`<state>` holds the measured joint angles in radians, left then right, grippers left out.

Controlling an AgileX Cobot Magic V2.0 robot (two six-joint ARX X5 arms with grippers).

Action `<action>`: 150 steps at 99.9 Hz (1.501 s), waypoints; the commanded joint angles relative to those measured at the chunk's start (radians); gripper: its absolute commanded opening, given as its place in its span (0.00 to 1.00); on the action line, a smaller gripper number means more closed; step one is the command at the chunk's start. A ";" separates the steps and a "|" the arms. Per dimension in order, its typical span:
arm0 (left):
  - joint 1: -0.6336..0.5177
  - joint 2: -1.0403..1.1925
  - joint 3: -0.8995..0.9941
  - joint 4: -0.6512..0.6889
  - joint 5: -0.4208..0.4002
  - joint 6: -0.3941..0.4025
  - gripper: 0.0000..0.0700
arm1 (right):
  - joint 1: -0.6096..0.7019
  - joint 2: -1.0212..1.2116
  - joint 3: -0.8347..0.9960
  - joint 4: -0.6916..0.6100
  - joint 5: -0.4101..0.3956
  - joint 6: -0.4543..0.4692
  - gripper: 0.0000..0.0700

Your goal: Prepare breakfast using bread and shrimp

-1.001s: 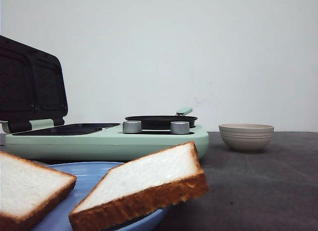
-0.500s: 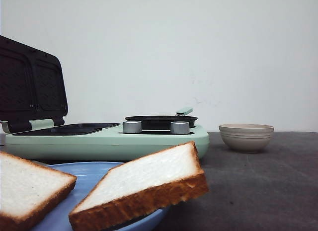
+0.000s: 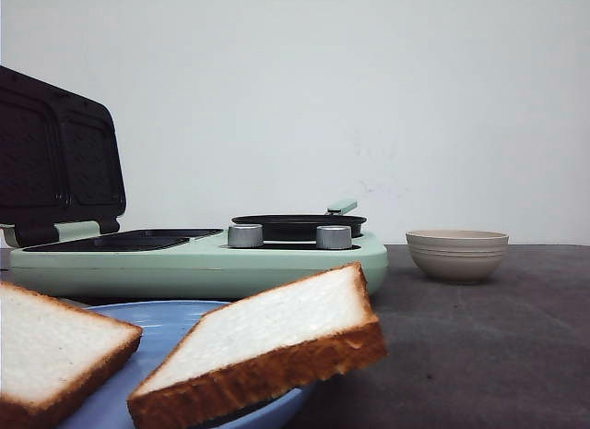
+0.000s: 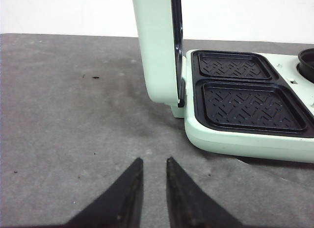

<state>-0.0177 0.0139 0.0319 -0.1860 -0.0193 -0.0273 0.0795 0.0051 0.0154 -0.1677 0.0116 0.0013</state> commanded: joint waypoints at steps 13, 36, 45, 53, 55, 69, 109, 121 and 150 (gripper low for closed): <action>0.000 0.002 -0.015 -0.007 0.001 -0.003 0.00 | 0.003 -0.002 -0.004 0.013 -0.001 0.010 0.01; 0.000 0.002 -0.015 -0.007 0.001 -0.003 0.00 | 0.003 -0.002 -0.004 0.013 -0.003 0.011 0.01; 0.000 0.002 -0.015 -0.007 0.001 -0.003 0.00 | 0.003 -0.002 -0.004 0.013 -0.004 0.010 0.01; 0.000 0.002 -0.015 -0.007 0.001 -0.003 0.00 | 0.003 -0.002 -0.004 0.014 0.006 -0.014 0.01; 0.000 0.002 -0.015 -0.007 0.001 -0.003 0.00 | 0.002 -0.002 -0.004 0.014 0.015 -0.023 0.01; 0.000 0.002 -0.015 -0.007 0.001 -0.003 0.00 | 0.002 -0.002 -0.004 0.014 0.061 -0.043 0.01; 0.000 0.002 -0.015 -0.007 0.001 -0.003 0.00 | 0.002 -0.002 -0.004 0.014 0.068 -0.041 0.01; 0.000 0.002 -0.015 0.000 0.001 -0.003 0.00 | 0.002 -0.002 -0.004 0.015 0.066 -0.029 0.01; 0.000 0.002 -0.015 0.000 0.001 -0.016 0.00 | 0.002 -0.002 -0.004 0.019 0.063 -0.017 0.01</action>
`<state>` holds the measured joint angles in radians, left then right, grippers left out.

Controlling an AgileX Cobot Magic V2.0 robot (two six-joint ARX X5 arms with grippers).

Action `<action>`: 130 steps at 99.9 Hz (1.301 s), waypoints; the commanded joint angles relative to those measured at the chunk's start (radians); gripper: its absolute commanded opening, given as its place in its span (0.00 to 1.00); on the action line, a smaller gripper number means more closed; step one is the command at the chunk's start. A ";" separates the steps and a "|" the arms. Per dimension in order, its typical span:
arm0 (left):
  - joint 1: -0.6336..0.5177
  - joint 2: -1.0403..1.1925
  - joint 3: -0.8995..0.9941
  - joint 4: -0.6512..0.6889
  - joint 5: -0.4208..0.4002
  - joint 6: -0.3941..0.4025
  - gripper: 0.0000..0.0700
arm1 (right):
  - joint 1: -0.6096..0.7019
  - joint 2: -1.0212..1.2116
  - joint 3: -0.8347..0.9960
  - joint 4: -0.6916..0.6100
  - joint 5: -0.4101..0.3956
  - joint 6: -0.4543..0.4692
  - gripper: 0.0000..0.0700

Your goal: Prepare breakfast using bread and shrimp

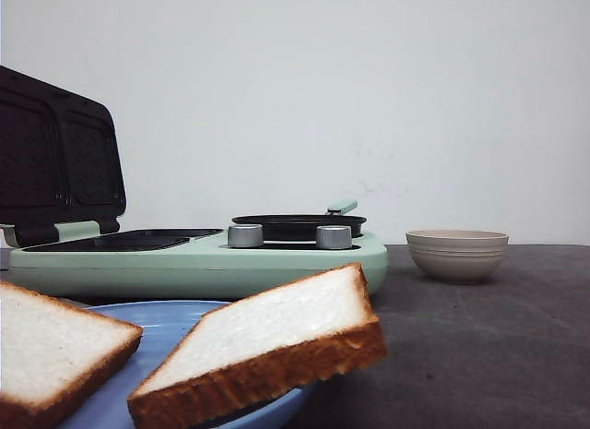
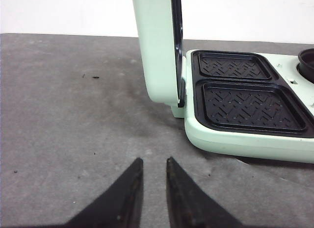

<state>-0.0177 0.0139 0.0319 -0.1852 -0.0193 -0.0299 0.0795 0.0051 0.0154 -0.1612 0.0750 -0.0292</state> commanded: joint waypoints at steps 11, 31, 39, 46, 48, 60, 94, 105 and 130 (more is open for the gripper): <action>0.000 0.002 -0.015 -0.001 0.001 -0.016 0.00 | 0.002 -0.002 -0.004 0.013 -0.008 0.067 0.01; 0.000 0.002 -0.015 -0.001 0.001 -0.016 0.00 | 0.002 -0.002 -0.004 0.013 -0.008 0.119 0.01; 0.000 0.002 -0.015 -0.001 0.001 -0.017 0.00 | 0.002 -0.002 -0.004 0.013 -0.008 0.144 0.01; 0.000 0.002 -0.015 -0.001 0.001 -0.050 0.00 | 0.002 -0.002 -0.004 0.011 -0.008 0.174 0.01; 0.000 0.002 -0.015 -0.001 0.002 -0.070 0.00 | 0.002 -0.002 -0.004 0.011 -0.008 0.185 0.01; 0.000 0.002 -0.015 -0.001 0.001 -0.211 0.00 | 0.003 -0.002 -0.004 0.010 -0.024 0.229 0.01; -0.002 0.007 0.068 -0.008 0.130 -0.360 0.01 | 0.002 0.001 0.145 -0.184 -0.100 0.391 0.00; -0.002 0.035 0.140 -0.024 0.152 -0.359 0.01 | 0.002 0.029 0.219 -0.222 -0.113 0.480 0.00; -0.002 0.251 0.386 -0.257 0.152 -0.352 0.01 | 0.002 0.265 0.428 -0.343 -0.246 0.523 0.00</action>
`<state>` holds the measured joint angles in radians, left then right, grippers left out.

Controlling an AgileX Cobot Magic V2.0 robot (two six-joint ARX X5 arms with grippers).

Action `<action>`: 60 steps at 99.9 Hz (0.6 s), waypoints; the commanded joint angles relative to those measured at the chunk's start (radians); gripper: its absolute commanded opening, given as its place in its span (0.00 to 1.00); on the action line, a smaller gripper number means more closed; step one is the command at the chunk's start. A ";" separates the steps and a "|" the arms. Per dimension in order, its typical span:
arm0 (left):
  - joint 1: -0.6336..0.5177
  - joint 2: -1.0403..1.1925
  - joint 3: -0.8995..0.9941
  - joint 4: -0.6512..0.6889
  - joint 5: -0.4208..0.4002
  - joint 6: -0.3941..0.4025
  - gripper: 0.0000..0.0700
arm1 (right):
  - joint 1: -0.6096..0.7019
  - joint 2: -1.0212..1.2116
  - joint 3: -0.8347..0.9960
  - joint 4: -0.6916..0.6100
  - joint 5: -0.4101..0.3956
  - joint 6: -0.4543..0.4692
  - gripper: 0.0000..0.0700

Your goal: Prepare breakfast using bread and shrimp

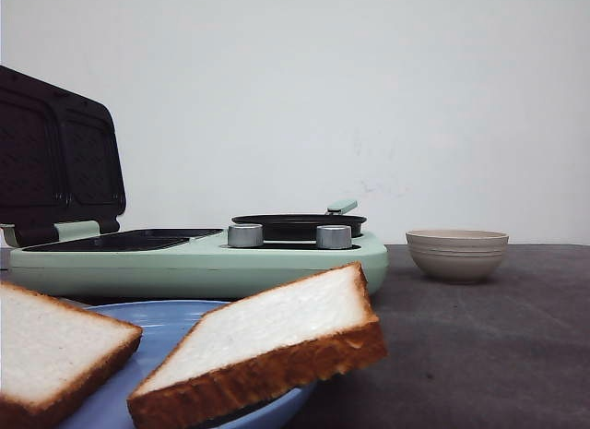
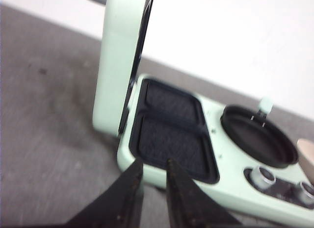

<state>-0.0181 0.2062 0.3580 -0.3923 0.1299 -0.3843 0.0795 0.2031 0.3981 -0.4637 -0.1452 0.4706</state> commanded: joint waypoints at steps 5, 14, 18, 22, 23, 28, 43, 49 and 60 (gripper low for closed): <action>-0.001 0.117 0.108 -0.102 0.005 0.003 0.01 | 0.003 0.139 0.090 -0.100 -0.052 0.023 0.00; -0.001 0.217 0.185 -0.185 0.042 0.019 0.01 | 0.003 0.269 0.158 -0.196 -0.079 0.008 0.00; -0.001 0.254 0.212 -0.220 0.069 0.032 0.01 | 0.002 0.316 0.177 -0.217 -0.092 -0.004 0.00; -0.001 0.287 0.234 -0.249 0.099 0.035 0.01 | 0.003 0.355 0.189 -0.222 -0.101 -0.017 0.00; -0.001 0.295 0.238 -0.256 0.107 0.035 0.01 | 0.003 0.363 0.191 -0.223 -0.104 -0.019 0.00; -0.001 0.325 0.254 -0.287 0.145 0.035 0.01 | 0.003 0.394 0.193 -0.221 -0.125 -0.026 0.00; -0.001 0.374 0.258 -0.360 0.256 0.035 0.01 | 0.003 0.443 0.193 -0.251 -0.145 -0.026 0.00; -0.002 0.383 0.258 -0.397 0.275 0.035 0.04 | 0.003 0.448 0.193 -0.264 -0.144 -0.030 0.00; -0.002 0.389 0.258 -0.468 0.292 0.035 0.17 | 0.003 0.449 0.193 -0.293 -0.143 -0.055 0.00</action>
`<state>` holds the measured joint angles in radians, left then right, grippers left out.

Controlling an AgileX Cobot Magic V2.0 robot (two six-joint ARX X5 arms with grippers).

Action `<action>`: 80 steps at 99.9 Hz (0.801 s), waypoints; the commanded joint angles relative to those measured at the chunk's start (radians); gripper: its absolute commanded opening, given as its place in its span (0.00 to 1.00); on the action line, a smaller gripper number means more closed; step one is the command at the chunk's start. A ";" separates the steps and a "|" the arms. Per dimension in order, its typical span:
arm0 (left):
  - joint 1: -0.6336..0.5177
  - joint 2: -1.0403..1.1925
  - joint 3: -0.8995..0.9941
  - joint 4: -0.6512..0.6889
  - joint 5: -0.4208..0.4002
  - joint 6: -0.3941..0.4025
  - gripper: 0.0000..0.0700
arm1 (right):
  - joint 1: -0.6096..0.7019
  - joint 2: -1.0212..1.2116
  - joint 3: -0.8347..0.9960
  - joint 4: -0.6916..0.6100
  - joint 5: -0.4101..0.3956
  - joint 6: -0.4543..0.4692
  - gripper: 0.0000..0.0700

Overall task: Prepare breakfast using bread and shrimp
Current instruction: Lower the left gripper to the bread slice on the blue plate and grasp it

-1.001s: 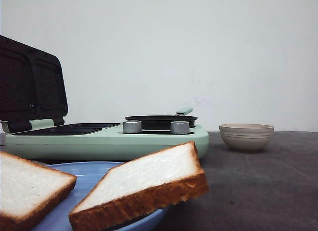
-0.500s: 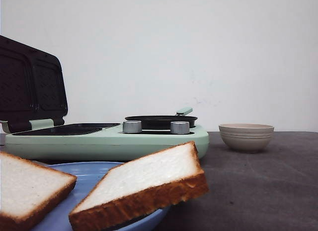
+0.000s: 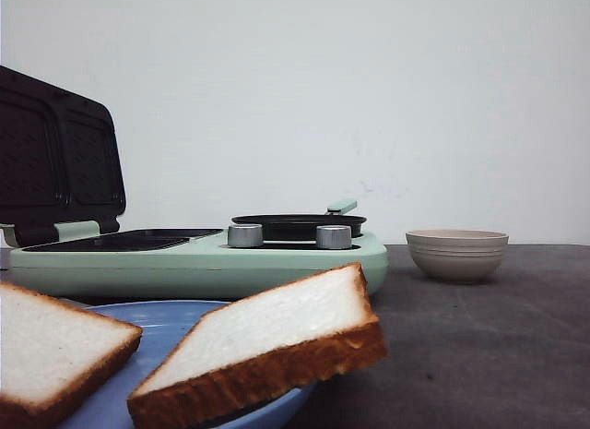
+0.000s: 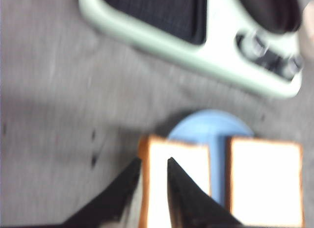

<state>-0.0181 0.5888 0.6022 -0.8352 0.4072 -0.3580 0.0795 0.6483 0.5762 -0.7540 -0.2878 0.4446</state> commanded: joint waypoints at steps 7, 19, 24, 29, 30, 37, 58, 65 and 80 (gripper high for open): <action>-0.002 0.007 0.014 -0.065 0.022 0.011 0.32 | 0.003 0.003 0.015 0.000 -0.012 -0.035 0.01; -0.002 0.013 0.014 -0.109 0.057 0.016 0.47 | 0.003 0.003 0.014 0.005 -0.059 -0.037 0.01; -0.002 0.018 0.014 -0.115 0.081 0.016 0.47 | 0.003 0.003 0.014 0.005 -0.071 -0.037 0.01; -0.002 0.030 0.014 -0.127 0.085 0.016 0.48 | 0.003 0.003 0.014 0.005 -0.082 -0.037 0.01; -0.002 0.031 0.014 -0.129 0.085 0.016 0.48 | 0.003 0.003 0.015 0.005 -0.082 -0.037 0.01; -0.002 0.054 0.014 -0.134 0.085 0.016 0.52 | 0.003 0.003 0.014 0.004 -0.083 -0.037 0.01; -0.012 0.158 0.014 -0.132 0.092 0.027 0.52 | 0.003 0.003 0.015 -0.005 -0.091 -0.037 0.01; -0.027 0.198 0.014 -0.132 0.092 0.030 0.52 | 0.003 0.003 0.014 -0.008 -0.091 -0.037 0.01; -0.071 0.276 0.014 -0.121 0.091 0.036 0.52 | 0.003 0.003 0.015 -0.010 -0.091 -0.037 0.01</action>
<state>-0.0750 0.8387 0.6022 -0.9638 0.4934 -0.3382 0.0795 0.6479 0.5762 -0.7689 -0.3744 0.4164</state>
